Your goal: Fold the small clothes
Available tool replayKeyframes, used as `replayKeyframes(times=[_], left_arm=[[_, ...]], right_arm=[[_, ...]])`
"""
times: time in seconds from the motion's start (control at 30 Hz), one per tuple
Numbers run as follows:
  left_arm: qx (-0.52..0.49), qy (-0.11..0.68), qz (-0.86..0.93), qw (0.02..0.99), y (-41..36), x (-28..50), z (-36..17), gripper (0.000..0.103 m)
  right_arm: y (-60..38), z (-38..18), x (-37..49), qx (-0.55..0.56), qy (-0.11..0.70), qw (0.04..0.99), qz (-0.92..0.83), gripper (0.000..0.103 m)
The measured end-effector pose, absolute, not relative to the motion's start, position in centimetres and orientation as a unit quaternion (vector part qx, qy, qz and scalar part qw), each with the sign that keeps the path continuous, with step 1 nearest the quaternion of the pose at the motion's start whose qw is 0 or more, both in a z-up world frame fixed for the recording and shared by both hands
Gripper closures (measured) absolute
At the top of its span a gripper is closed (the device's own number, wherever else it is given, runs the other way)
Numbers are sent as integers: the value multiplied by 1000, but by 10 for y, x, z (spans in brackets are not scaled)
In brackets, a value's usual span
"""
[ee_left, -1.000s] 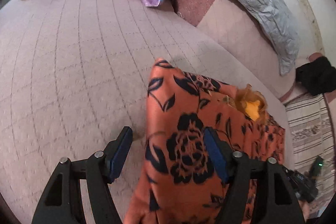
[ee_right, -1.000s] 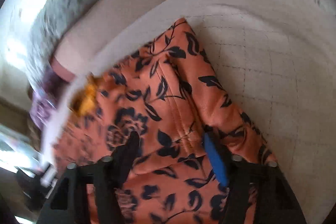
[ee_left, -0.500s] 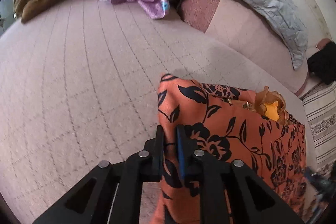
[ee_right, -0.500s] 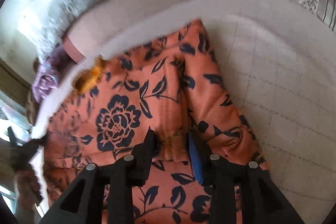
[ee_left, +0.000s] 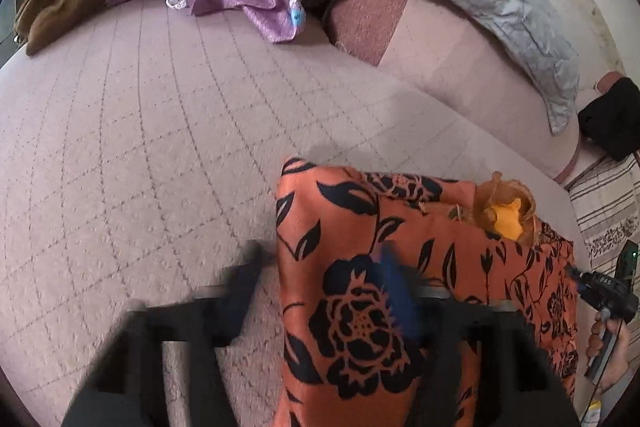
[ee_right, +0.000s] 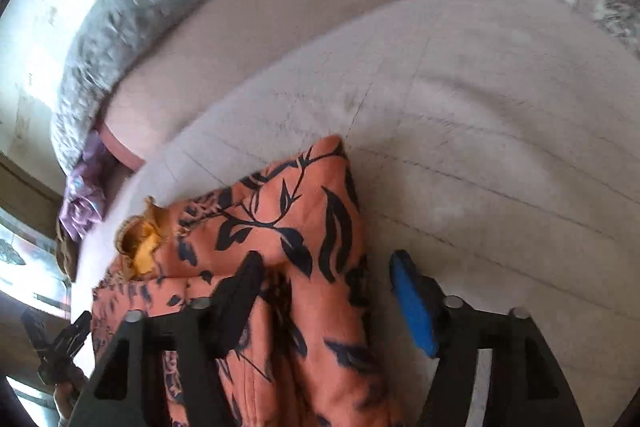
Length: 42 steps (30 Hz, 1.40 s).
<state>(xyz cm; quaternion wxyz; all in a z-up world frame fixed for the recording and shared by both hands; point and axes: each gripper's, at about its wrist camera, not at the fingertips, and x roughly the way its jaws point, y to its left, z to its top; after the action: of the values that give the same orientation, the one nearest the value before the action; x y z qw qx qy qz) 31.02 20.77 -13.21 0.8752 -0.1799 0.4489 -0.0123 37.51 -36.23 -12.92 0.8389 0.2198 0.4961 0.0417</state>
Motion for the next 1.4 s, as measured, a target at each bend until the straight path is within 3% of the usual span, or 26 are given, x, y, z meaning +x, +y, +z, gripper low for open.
replayKeyframes(times=[0.03, 0.13, 0.23, 0.3, 0.33, 0.4, 0.43, 0.53, 0.6, 0.67, 0.77, 0.83, 0.87, 0.9, 0.93, 0.97, 1.03, 1.13, 1.2, 1.4], left_arm=[[-178, 445, -19, 877, 207, 310, -129, 95], [-144, 400, -18, 905, 198, 301, -115, 95], [-162, 437, 3, 885, 204, 312, -146, 94], [-171, 427, 7, 888, 206, 310, -141, 92], [-161, 426, 6, 890, 205, 310, -136, 91], [-147, 426, 9, 893, 204, 308, -131, 88], [-151, 422, 8, 894, 205, 305, -126, 87], [-166, 405, -9, 899, 206, 286, -110, 76], [-171, 385, -20, 907, 204, 269, -98, 48], [-179, 368, -33, 912, 199, 254, -91, 40], [-175, 386, -54, 904, 187, 252, -103, 40], [-158, 442, -26, 883, 182, 264, -130, 40], [-153, 470, -7, 869, 182, 268, -141, 42], [-161, 464, -5, 871, 185, 263, -142, 45], [-169, 445, -7, 879, 187, 256, -136, 45], [-173, 435, -7, 884, 189, 251, -131, 44], [-183, 417, -13, 890, 191, 245, -126, 43], [-166, 450, -6, 878, 185, 249, -142, 37], [-152, 446, -4, 882, 182, 246, -139, 37], [-167, 405, -19, 899, 193, 195, -97, 37]], right_arm=[[-357, -127, 381, 214, 504, 835, 54, 94], [-340, -86, 373, 166, 461, 870, 53, 94], [-348, -95, 367, 163, 459, 873, 17, 93], [-360, -136, 373, 172, 497, 850, -20, 85], [-365, -137, 367, 197, 474, 858, -10, 79], [-369, -125, 358, 229, 457, 860, 4, 45], [-370, -119, 354, 225, 450, 864, 7, 35], [-373, -96, 332, 212, 424, 881, -2, 35], [-367, -79, 317, 226, 407, 885, 23, 35], [-355, -69, 305, 244, 403, 879, 77, 35], [-331, -80, 302, 253, 428, 855, 145, 36], [-331, -112, 310, 259, 475, 830, 135, 37], [-337, -135, 318, 269, 506, 813, 101, 57], [-346, -147, 320, 287, 510, 806, 87, 65], [-351, -145, 316, 300, 500, 809, 76, 64], [-351, -135, 311, 302, 492, 813, 75, 45], [-347, -118, 306, 275, 474, 833, 77, 25], [-347, -119, 309, 277, 463, 837, 91, 24], [-358, -152, 320, 290, 516, 805, 44, 31], [-350, -114, 289, 280, 455, 842, 78, 31]])
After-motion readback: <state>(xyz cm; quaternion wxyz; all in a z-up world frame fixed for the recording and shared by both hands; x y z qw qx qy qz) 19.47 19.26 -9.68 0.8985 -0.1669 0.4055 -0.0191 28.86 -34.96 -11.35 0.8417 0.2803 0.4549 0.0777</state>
